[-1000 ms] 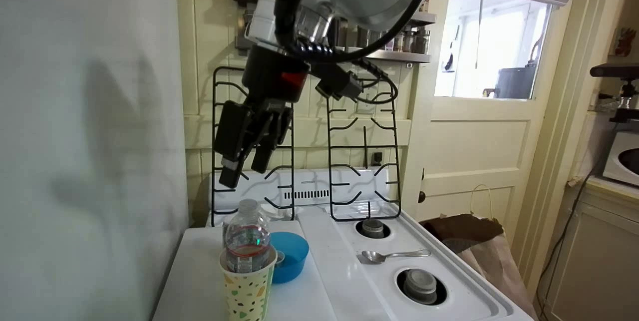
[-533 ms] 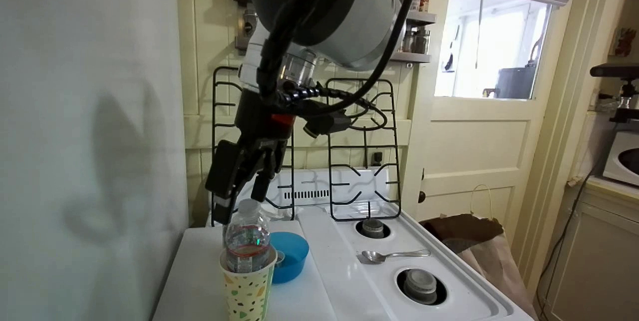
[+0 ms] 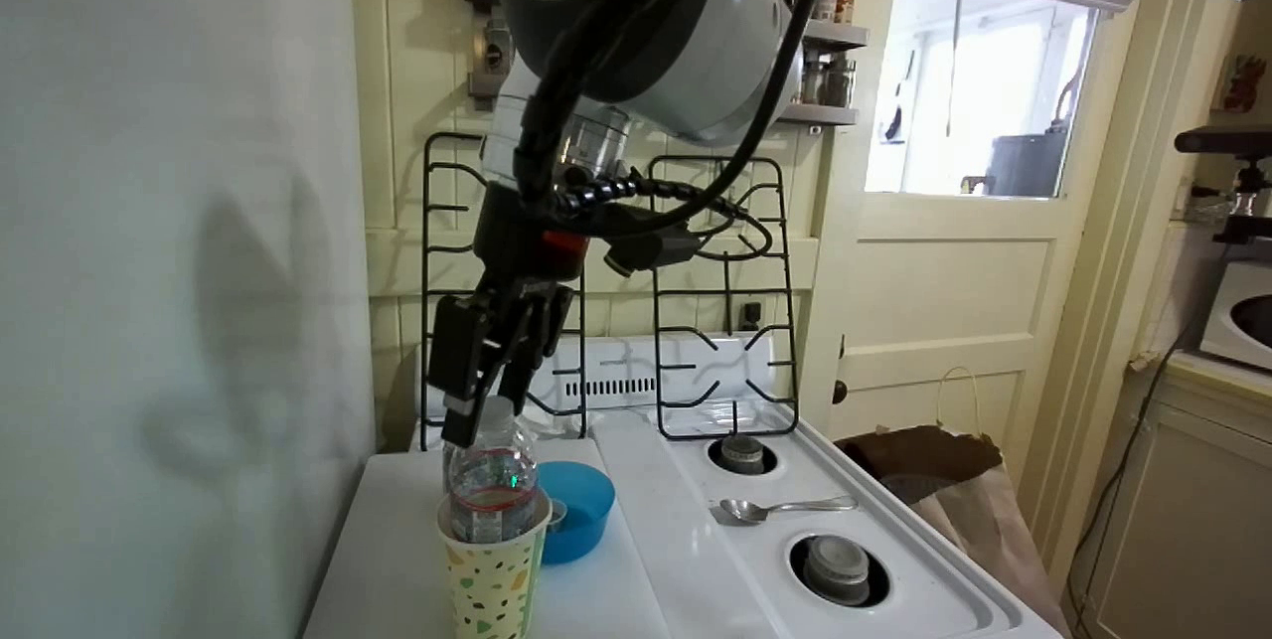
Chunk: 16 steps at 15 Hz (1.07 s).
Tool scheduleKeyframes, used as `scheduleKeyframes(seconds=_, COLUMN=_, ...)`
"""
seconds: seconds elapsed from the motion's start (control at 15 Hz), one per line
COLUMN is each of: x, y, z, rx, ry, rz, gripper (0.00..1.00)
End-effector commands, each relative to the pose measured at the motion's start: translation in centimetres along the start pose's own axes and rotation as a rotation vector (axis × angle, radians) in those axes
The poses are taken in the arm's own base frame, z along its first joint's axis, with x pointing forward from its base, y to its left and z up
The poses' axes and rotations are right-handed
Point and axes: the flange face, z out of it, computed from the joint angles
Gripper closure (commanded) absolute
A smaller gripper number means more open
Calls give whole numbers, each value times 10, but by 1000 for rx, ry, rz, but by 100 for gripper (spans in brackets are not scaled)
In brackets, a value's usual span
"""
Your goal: Remove the water bottle from the paper cup
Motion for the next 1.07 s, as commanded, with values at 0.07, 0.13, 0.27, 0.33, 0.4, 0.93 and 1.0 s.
scheduleKeyframes(seconds=0.07, x=1, y=-5, z=-4, rx=-56, ry=3, rz=-13, gripper=44)
scheduleKeyframes(seconds=0.13, x=1, y=-7, z=-4, rx=-66, ry=0, rz=-20, gripper=46)
scheduleKeyframes(seconds=0.27, x=0, y=-10, z=-5, rx=-101, ry=-7, rz=-37, gripper=54)
scheduleKeyframes(seconds=0.33, x=-1, y=-13, z=-6, rx=-120, ry=-11, rz=-46, gripper=51)
scheduleKeyframes(seconds=0.4, x=0, y=-15, z=-6, rx=-131, ry=-15, rz=-53, gripper=55)
scheduleKeyframes(seconds=0.93, x=-2, y=-29, z=-10, rx=-187, ry=-34, rz=-88, gripper=92)
scheduleKeyframes(seconds=1.0, x=-2, y=-30, z=-11, rx=-192, ry=-36, rz=-90, gripper=93)
